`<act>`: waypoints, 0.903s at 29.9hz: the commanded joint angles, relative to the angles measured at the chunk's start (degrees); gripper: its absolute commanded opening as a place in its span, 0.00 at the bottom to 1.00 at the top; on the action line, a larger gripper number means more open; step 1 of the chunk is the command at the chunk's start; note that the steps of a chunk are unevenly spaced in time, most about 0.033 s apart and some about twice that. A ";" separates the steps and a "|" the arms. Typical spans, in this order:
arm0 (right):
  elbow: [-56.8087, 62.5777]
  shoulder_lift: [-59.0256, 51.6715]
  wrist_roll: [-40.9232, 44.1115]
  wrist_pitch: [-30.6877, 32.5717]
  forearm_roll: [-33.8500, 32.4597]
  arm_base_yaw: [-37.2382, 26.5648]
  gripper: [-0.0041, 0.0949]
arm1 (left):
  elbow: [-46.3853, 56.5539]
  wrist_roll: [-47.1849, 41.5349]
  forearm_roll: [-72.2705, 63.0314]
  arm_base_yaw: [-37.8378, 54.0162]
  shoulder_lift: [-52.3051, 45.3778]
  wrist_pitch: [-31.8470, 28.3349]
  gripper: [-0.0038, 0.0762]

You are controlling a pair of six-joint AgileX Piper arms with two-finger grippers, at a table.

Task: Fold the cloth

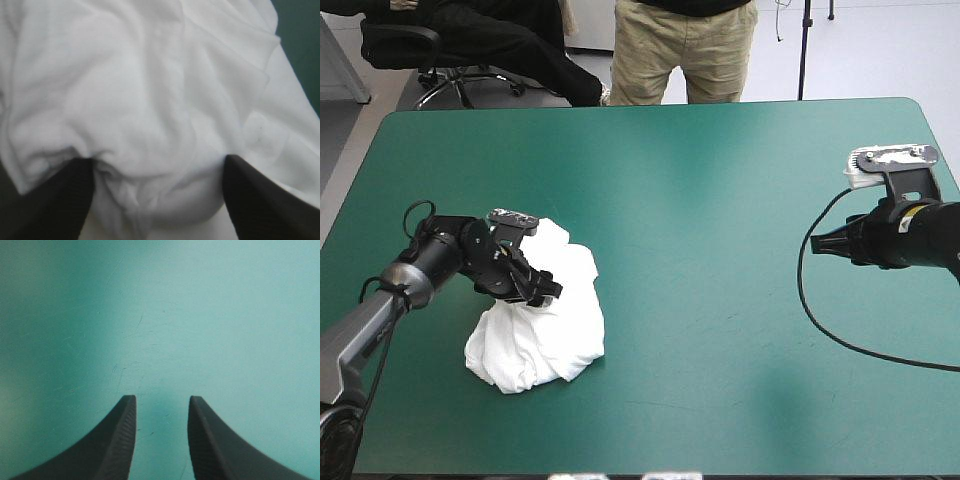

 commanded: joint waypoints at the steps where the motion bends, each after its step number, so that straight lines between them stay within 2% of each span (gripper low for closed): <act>1: -1.24 -1.20 0.27 -0.03 -0.28 -0.53 0.37 | -1.86 -1.47 0.46 -1.96 1.32 -2.55 0.71; 5: -1.24 -1.20 0.26 -0.03 -0.28 -0.53 0.37 | -1.96 -2.92 0.87 -2.20 5.29 -2.83 0.70; 7: -1.24 -1.20 0.26 -0.03 -0.28 -0.53 0.37 | -1.96 -2.92 0.87 -2.20 7.14 -2.71 0.66; 9: -1.24 -1.20 0.37 -0.03 -0.28 -0.53 0.37 | -2.08 -2.92 0.87 -2.20 8.36 -2.45 0.53; 10: -1.24 -1.20 0.37 -0.03 -0.28 -0.53 0.37 | -2.08 -2.80 0.65 -2.20 8.70 -2.45 0.41; 12: -1.24 -1.20 0.37 -0.03 -0.28 -0.53 0.37 | -2.08 -1.34 0.28 -2.76 8.80 -2.45 0.10; 13: -1.24 -1.20 0.37 -0.03 -0.28 -0.53 0.37 | -2.32 0.37 0.12 -3.40 8.80 -2.19 0.04; 19: -1.24 -1.20 0.37 -0.03 -0.28 -0.53 0.37 | -7.50 2.54 -1.09 -10.55 8.80 0.12 0.03; 27: -1.24 -1.20 0.83 -0.03 0.08 -0.53 0.37 | -14.25 4.25 -0.85 -24.87 8.93 -1.98 0.03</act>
